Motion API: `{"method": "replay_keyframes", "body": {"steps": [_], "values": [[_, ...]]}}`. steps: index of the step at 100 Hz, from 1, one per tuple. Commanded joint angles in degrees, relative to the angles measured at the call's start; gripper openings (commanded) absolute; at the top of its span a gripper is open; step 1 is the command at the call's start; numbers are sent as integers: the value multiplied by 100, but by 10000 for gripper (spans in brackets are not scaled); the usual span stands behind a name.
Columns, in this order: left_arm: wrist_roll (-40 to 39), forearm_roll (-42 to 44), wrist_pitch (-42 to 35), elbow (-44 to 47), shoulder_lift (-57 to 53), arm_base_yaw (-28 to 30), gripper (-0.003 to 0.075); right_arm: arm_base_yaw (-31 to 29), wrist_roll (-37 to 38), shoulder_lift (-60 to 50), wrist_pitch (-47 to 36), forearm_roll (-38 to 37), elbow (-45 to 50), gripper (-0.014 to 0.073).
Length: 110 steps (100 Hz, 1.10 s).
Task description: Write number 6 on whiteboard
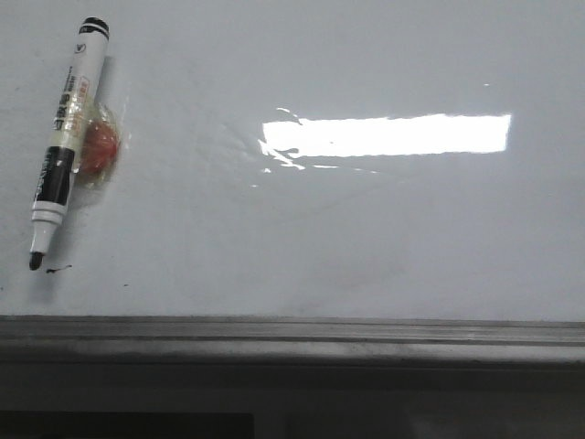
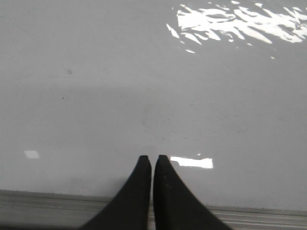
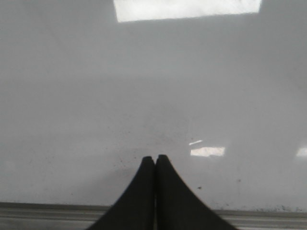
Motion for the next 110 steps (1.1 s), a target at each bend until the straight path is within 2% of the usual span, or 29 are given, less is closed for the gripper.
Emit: {"method": "replay_keyframes", "body": {"steps": [1, 110], "values": [[-44, -40, -265, 246, -173, -49, -19, -17, -27, -112, -89, -64, 160, -64], [-21, -18, -621, 246, -173, -49, -19, -17, -27, -112, -88, 6, 160, -64]]}}
